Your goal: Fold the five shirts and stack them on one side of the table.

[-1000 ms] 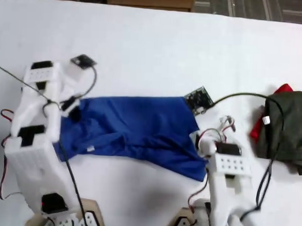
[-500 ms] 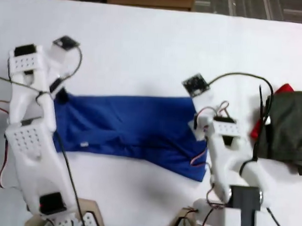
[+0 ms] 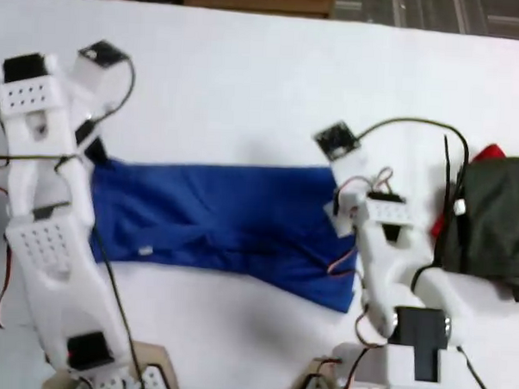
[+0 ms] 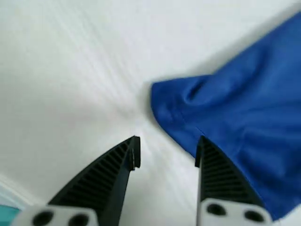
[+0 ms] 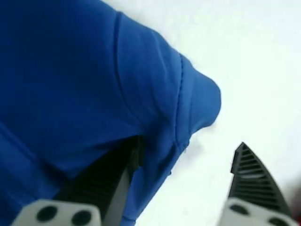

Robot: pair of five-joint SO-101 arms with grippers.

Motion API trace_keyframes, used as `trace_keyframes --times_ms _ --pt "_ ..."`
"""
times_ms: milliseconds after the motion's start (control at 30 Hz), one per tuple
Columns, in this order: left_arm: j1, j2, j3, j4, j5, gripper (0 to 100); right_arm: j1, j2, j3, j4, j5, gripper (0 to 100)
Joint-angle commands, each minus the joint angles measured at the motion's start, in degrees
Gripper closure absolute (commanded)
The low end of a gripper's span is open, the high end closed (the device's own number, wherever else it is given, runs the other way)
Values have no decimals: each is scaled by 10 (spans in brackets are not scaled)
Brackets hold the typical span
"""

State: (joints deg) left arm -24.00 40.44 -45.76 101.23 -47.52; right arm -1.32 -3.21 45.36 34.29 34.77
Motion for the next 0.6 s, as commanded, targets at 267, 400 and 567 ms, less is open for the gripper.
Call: trace_keyframes --times_ms 267,400,567 --pt "22 -415 540 -51 -179 789 -3 -1 -22 -1 -4 690" --pt "22 -506 698 -120 -222 789 -3 -1 -22 -1 -4 690" --pt "24 -520 812 -215 -218 789 -3 -1 -22 -1 -4 690"
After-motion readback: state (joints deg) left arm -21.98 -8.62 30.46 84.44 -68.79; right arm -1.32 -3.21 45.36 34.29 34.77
